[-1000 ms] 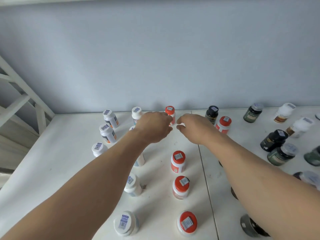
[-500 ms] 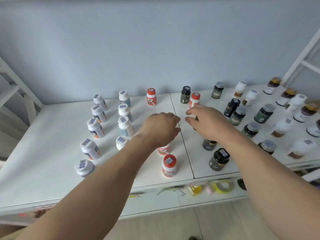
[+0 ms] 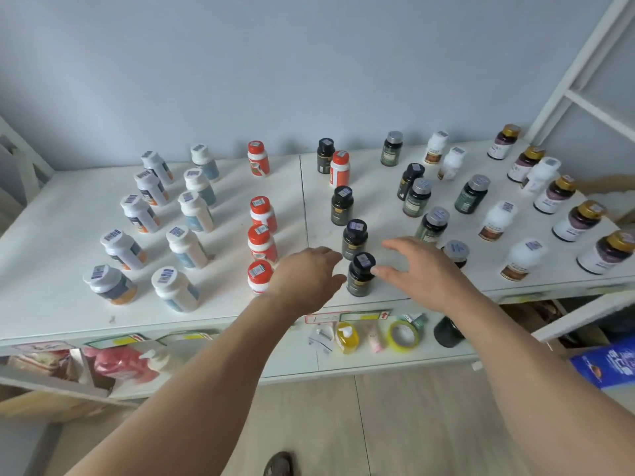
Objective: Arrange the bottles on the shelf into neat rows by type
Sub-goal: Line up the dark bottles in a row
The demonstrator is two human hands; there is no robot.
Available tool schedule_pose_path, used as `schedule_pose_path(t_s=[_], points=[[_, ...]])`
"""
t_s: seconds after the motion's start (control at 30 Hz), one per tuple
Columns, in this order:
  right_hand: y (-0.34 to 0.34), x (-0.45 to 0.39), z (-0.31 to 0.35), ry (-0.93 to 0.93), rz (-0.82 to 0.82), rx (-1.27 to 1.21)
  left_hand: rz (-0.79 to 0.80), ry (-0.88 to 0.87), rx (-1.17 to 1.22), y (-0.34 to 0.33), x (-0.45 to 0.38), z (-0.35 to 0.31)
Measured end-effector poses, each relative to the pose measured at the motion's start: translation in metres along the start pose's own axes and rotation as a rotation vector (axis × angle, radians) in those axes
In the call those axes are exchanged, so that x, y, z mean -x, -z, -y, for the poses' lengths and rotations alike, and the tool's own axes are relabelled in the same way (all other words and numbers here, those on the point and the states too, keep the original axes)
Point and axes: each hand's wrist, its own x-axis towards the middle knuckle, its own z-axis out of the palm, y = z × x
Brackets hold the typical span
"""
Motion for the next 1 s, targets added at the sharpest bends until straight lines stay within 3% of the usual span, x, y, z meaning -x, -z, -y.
schedule_pose_path(t_s=[0.27,0.4,0.73,1.0], points=[[-0.049,0.008,-0.048,-0.003,0.217,0.109,0.017,0.147,0.056,-0.056,0.016,-0.012],[-0.07,0.008,-0.06,0.047,0.112,0.15,0.023,0.14,0.034,-0.09,0.025,-0.005],[-0.089,0.01,-0.082,0.137,-0.051,0.072,-0.331,0.098,0.069,-0.133,0.027,-0.004],[-0.092,0.014,-0.083,0.135,-0.063,0.031,-0.295,0.069,0.071,-0.136,0.03,-0.003]])
